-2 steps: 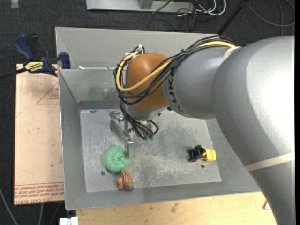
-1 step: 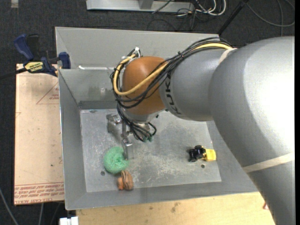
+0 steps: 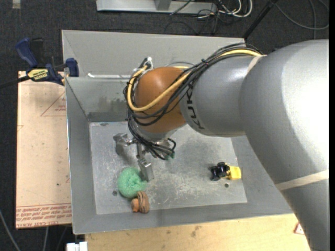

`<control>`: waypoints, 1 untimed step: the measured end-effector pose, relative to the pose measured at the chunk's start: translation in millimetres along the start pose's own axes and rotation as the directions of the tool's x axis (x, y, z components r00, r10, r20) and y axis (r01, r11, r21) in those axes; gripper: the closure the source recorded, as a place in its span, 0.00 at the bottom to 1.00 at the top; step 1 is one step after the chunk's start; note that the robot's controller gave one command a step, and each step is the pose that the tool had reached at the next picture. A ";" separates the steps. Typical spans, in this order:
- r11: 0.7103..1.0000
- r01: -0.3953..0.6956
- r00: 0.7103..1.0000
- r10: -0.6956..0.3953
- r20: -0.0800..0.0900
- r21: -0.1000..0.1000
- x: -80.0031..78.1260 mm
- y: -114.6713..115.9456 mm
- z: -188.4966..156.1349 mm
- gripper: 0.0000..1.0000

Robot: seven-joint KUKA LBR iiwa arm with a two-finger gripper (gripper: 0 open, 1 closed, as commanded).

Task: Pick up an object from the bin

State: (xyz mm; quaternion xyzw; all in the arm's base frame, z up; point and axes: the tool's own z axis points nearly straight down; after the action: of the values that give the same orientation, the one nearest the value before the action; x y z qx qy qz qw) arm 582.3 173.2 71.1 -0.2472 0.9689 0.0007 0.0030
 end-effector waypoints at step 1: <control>1.000 -0.007 1.000 0.007 -0.001 0.000 9.3 14.8 -0.2 0.00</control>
Offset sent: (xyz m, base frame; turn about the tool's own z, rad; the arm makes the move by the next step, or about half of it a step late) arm -0.0388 0.0066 -0.0011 -0.1673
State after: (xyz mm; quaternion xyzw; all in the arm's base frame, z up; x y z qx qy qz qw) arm 567.0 181.8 71.2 -0.2437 0.9699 0.0005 0.0025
